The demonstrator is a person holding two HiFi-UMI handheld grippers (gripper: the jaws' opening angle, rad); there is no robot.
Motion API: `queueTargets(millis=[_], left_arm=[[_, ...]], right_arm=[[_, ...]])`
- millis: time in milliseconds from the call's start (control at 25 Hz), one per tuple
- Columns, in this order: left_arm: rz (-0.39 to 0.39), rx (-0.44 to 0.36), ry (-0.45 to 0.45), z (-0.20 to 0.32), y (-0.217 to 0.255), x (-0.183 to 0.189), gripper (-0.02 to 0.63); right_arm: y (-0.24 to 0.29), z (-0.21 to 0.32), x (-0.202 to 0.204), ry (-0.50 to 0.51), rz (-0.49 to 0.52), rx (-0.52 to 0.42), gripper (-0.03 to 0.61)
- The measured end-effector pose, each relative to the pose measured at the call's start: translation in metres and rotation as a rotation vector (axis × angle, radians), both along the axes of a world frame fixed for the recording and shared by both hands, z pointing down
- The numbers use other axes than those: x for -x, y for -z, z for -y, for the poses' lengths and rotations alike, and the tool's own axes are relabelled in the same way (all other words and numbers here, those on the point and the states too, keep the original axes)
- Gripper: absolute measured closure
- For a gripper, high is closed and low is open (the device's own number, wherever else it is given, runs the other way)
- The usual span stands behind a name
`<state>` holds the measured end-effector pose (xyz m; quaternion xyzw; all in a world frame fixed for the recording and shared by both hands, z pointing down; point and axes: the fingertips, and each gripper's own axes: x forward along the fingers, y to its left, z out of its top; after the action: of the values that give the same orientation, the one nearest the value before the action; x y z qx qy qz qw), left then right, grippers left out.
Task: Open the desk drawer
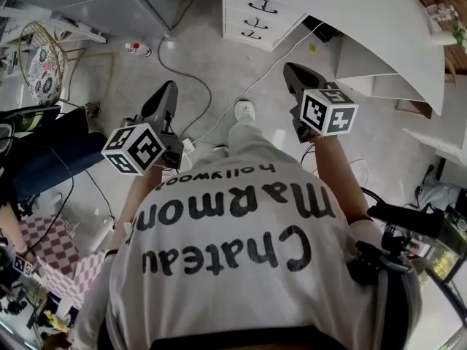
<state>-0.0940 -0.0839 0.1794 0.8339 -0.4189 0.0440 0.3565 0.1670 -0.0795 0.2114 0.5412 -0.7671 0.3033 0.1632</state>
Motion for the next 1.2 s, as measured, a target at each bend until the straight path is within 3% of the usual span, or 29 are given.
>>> queueTargets(millis=[280,480,600,840,1040,1200], left_arm=[[0.087,0.045,0.035,0.038,-0.046,-0.022,0.598],[0.057,0.085,0.071,0.059,-0.089,-0.036,0.599],[0.077,0.082,0.074,0.073,-0.112,-0.041,0.599],[0.060,0.106,-0.031,0.088,-0.158,-0.071,0.600],[0.173,0.086,-0.072,0.091,-0.207,-0.076,0.599],[0.136,0.094,-0.094,0.087,-0.255,-0.078,0.599]], right_arm=[[-0.062,0.064,-0.004,0.127,0.040,0.090,0.565],[-0.126,0.100,-0.006,0.217,0.034,0.190,0.565],[-0.166,0.119,-0.006,0.251,0.027,0.245,0.565],[-0.245,0.146,-0.013,0.294,-0.055,0.283,0.565],[-0.298,0.156,-0.008,0.287,-0.066,0.272,0.565],[-0.342,0.162,-0.005,0.251,-0.060,0.257,0.565]])
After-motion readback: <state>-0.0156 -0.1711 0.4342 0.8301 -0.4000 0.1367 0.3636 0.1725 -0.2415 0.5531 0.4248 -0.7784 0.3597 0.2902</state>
